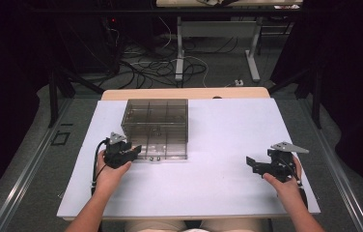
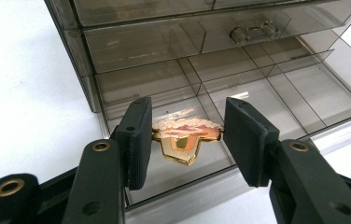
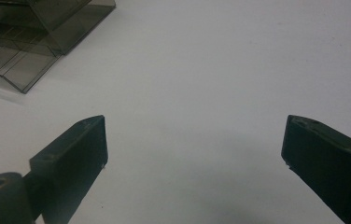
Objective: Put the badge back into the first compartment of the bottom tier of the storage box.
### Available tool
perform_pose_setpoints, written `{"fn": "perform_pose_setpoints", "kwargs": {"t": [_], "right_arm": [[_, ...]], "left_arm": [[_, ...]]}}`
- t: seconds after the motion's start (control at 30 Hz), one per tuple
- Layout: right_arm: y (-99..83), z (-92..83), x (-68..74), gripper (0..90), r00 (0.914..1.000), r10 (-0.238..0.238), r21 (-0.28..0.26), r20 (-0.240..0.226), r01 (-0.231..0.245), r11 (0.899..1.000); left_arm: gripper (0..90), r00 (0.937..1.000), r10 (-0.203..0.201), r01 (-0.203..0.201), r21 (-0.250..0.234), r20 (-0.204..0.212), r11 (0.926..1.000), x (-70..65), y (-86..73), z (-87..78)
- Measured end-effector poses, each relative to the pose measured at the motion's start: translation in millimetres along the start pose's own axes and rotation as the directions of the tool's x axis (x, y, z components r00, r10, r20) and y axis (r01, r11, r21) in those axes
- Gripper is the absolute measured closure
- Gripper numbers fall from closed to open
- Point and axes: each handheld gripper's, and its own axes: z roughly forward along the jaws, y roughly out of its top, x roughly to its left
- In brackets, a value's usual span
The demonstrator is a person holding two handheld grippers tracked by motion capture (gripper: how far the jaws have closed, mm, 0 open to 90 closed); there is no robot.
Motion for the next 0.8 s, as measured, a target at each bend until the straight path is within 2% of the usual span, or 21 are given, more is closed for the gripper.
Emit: {"fn": "perform_pose_setpoints", "kwargs": {"t": [0.23, 0.33, 0.7, 0.8], "right_arm": [[0.1, 0.7, -0.9, 6.5, 1.0, -0.008, 0.002, 0.002, 0.008, 1.0], [0.1, 1.3, -1.0, 6.5, 1.0, -0.003, 0.004, -0.005, 0.003, 1.0], [-0.2, 1.3, -1.4, 6.5, 1.0, -0.002, 0.006, -0.003, 0.002, 1.0], [-0.1, 0.9, -1.4, 6.5, 1.0, 0.006, 0.005, -0.005, -0.006, 1.0]], "left_arm": [[52.8, 0.9999, 0.015, -0.015, 0.021, -0.008, 0.9997, 1.3, -0.6, 1.2], [52.8, 0.9999, 0.011, -0.011, 0.006, -0.008, 0.9999, 1.1, -1.8, 3.3], [51.9, 0.9998, 0.019, -0.019, 0.021, -0.008, 0.9996, -0.8, -1.6, 3.0], [50.8, 0.9998, 0.019, -0.019, -0.001, -0.01, 0.9998, -2.0, -1.3, 3.0]]}}
